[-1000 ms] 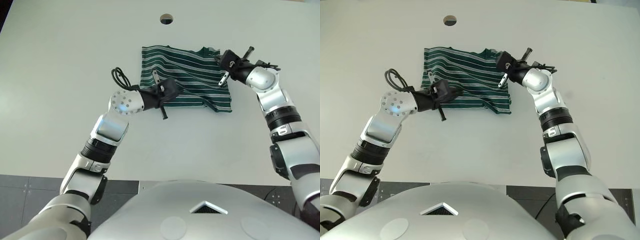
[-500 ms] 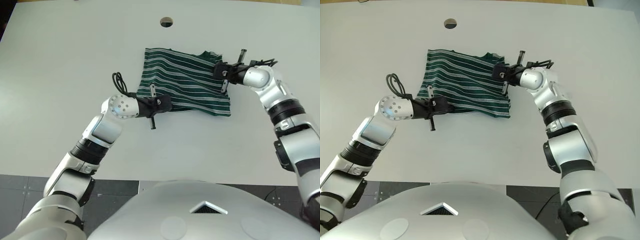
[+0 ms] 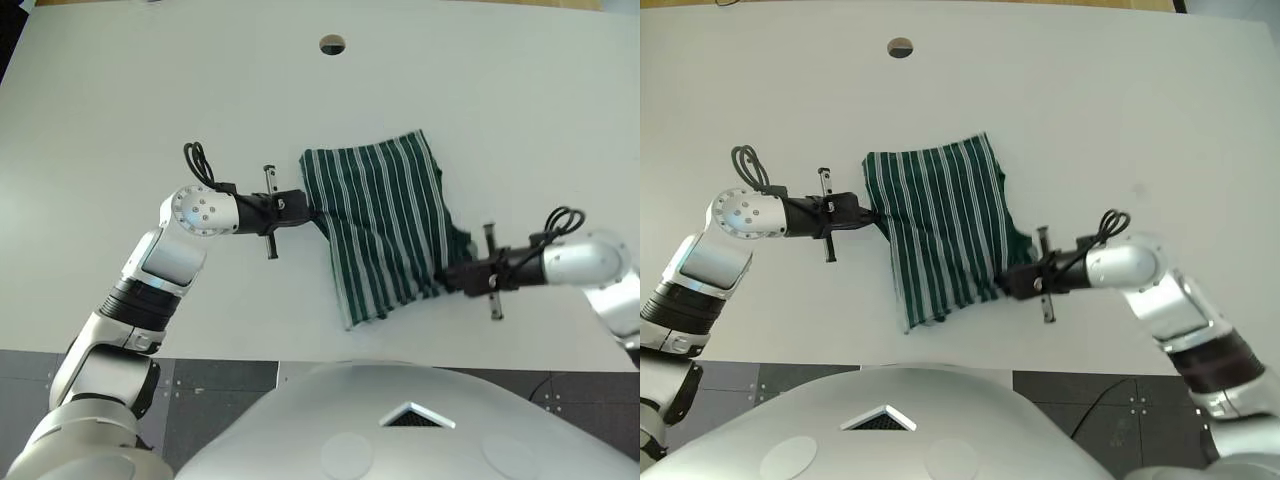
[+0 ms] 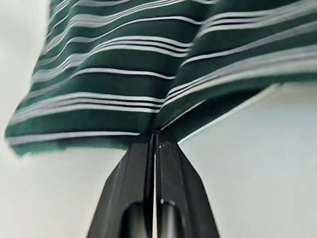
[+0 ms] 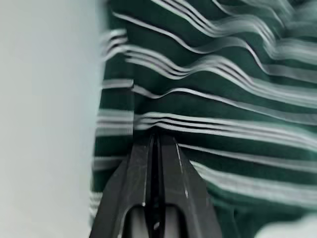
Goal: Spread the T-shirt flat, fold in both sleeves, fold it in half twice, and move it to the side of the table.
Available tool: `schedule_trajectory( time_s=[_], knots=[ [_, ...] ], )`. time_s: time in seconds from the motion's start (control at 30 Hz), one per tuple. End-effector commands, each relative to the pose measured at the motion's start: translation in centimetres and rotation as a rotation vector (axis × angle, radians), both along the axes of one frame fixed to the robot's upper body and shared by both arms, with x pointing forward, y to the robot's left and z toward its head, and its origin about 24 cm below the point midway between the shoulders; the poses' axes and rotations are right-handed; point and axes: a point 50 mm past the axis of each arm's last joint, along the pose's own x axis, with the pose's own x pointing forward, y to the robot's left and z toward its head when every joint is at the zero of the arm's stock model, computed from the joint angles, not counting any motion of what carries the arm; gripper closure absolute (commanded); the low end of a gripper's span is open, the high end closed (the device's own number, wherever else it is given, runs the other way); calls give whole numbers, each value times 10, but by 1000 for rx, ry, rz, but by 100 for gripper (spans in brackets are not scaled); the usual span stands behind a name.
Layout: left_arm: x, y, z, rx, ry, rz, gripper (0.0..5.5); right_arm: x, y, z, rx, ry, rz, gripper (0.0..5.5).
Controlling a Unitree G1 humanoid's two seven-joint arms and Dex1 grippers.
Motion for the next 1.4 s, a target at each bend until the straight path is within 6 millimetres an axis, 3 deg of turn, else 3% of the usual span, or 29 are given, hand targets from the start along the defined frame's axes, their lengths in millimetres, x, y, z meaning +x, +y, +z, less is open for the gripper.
schedule_trajectory(
  time_s=[0.03,0.13,0.3,0.43,0.5,0.57,0.7,0.8,0.9,1.0,1.17,1.4],
  knots=[
    [-4,10,-11,46,47,17,540,-14,6,5,-7,33,40,538],
    [-2,7,-9,30,37,11,540,-16,10,5,2,39,36,538],
    [-1,8,-7,19,27,13,540,2,5,15,22,-64,-39,538],
    [7,6,43,-281,-233,0,540,20,12,59,292,-245,-117,538],
    [5,8,66,-404,-302,-14,540,24,6,71,323,-271,-141,520],
    [-7,13,74,-405,-320,-63,514,25,-5,73,277,-313,-156,493],
    [-29,30,61,-201,-316,-108,455,29,-40,54,-97,-521,-21,425],
    [-50,40,42,-10,-292,-173,406,21,-68,37,-319,-522,90,366],
    [-65,40,30,49,-272,-209,359,13,-81,27,-427,-522,187,313],
    [-72,32,16,49,-249,-224,345,7,-69,20,-371,-524,225,259],
    [-86,25,-14,83,-150,-271,345,-1,-43,11,-260,-540,285,259],
    [-91,20,-20,69,-122,-325,345,-1,-11,11,-131,-624,375,259]
  ],
)
